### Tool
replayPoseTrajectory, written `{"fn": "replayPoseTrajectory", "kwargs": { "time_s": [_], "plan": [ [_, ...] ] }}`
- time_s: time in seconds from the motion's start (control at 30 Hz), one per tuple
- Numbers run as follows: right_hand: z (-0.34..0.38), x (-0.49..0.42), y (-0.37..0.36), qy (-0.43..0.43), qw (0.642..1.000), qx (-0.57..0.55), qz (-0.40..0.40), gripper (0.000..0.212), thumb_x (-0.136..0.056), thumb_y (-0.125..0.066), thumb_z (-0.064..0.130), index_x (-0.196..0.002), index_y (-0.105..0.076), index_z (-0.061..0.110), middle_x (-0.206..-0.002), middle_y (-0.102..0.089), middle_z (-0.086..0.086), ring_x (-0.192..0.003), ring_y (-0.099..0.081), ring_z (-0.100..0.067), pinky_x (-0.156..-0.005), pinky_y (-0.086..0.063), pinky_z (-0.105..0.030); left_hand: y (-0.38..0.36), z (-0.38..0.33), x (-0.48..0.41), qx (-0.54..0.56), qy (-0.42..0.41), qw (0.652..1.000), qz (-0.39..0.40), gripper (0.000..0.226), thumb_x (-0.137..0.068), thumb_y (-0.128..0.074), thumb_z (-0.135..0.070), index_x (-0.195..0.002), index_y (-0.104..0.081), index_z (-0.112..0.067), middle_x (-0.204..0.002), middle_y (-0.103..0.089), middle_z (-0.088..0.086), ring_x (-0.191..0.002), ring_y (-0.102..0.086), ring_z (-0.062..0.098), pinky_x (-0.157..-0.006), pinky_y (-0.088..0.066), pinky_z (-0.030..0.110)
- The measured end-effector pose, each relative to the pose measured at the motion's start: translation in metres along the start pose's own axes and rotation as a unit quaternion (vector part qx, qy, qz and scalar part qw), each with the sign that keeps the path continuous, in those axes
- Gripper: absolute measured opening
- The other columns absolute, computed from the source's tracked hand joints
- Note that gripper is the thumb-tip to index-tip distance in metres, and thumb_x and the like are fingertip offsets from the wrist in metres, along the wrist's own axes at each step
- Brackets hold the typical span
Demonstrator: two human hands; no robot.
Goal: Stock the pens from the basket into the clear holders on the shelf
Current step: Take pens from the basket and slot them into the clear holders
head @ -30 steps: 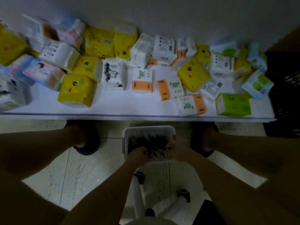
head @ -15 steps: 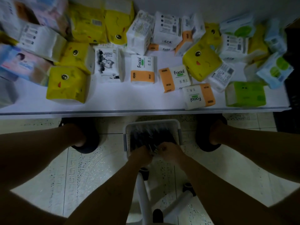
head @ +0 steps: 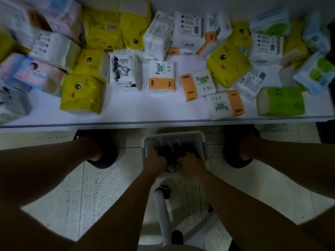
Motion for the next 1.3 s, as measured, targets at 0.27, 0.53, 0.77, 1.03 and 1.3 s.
{"fn": "replayPoseTrajectory", "kwargs": {
  "time_s": [0.27, 0.53, 0.77, 1.03, 1.3],
  "plan": [
    [0.016, -0.010, -0.006, 0.008, 0.993, 0.113, 0.010, 0.049, -0.100, -0.039, 0.043, -0.137, -0.050, 0.013, -0.149, -0.030, -0.015, -0.138, -0.024, -0.035, -0.113, -0.020, -0.048, 0.016, 0.020, 0.014, -0.005, 0.124, 0.992, 0.007, 0.017, -0.097, -0.044, -0.008, -0.112, -0.050, -0.011, -0.088, -0.060, 0.005, -0.074, -0.055, 0.017, -0.063, -0.046, 0.026],
    [0.029, -0.020, -0.006, -0.031, 0.988, 0.120, 0.094, 0.054, -0.100, -0.041, 0.040, -0.145, -0.037, 0.010, -0.155, -0.019, -0.017, -0.143, -0.011, -0.040, -0.116, -0.016, -0.050, 0.018, 0.005, 0.018, 0.007, 0.066, 0.997, -0.031, 0.032, -0.102, -0.033, -0.034, -0.104, -0.053, -0.009, -0.078, -0.051, 0.003, -0.069, -0.047, 0.012, -0.052, -0.036, 0.019],
    [0.017, -0.003, 0.028, -0.091, 0.973, -0.200, -0.068, 0.022, -0.088, -0.065, 0.023, -0.090, -0.070, 0.002, -0.085, -0.069, -0.011, -0.083, -0.067, -0.027, -0.072, -0.055, -0.035, 0.012, -0.015, 0.022, 0.001, -0.013, 0.997, -0.079, 0.030, -0.105, -0.025, -0.026, -0.116, -0.050, -0.013, -0.083, -0.061, 0.005, -0.072, -0.057, 0.013, -0.058, -0.042, 0.020],
    [0.005, 0.049, 0.048, -0.072, 0.943, -0.323, -0.040, 0.014, -0.089, -0.060, 0.002, -0.102, -0.064, -0.002, -0.100, -0.064, -0.019, -0.095, -0.060, -0.031, -0.080, -0.049, -0.035, 0.003, -0.018, 0.043, 0.004, 0.012, 0.998, -0.067, 0.016, -0.095, -0.040, -0.008, -0.097, -0.055, -0.012, -0.097, -0.061, 0.015, -0.077, -0.058, 0.017, -0.072, -0.057, 0.035],
    [0.002, 0.111, 0.098, -0.048, 0.862, -0.462, -0.202, 0.029, -0.102, -0.038, 0.032, -0.087, -0.056, 0.016, -0.076, -0.055, -0.005, -0.066, -0.052, -0.017, -0.060, -0.039, -0.027, -0.010, -0.097, 0.089, -0.055, -0.229, 0.970, -0.056, 0.025, -0.103, -0.036, -0.023, -0.098, -0.058, -0.011, -0.081, -0.057, -0.003, -0.072, -0.054, 0.009, -0.057, -0.040, 0.011]
  ]
}}
Point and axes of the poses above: each hand's wrist, its own x-axis away from the middle knuckle, its own y-axis out of the back of the hand, z = x × y, the point moved 3 cm from there along -x, towards the middle knuckle
